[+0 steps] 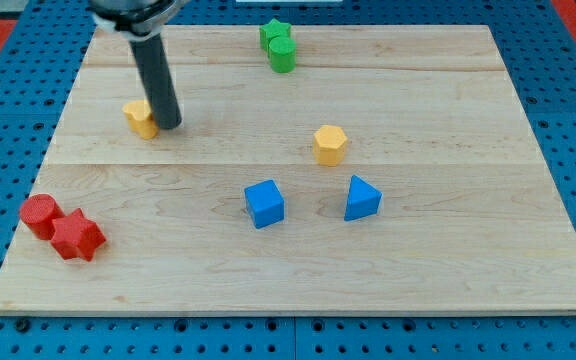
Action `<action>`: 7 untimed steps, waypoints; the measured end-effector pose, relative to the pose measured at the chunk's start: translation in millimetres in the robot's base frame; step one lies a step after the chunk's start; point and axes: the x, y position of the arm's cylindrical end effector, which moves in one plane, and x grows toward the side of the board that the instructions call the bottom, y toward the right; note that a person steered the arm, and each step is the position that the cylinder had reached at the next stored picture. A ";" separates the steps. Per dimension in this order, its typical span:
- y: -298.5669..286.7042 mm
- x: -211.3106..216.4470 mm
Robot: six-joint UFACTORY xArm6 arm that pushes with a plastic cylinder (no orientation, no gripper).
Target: Slide the yellow heart towards the top left corner of the board
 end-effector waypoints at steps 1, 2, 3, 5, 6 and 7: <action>-64.6 1.1; -57.3 -17.8; -13.2 21.7; -37.4 -48.7; 2.1 12.8; -67.3 -1.1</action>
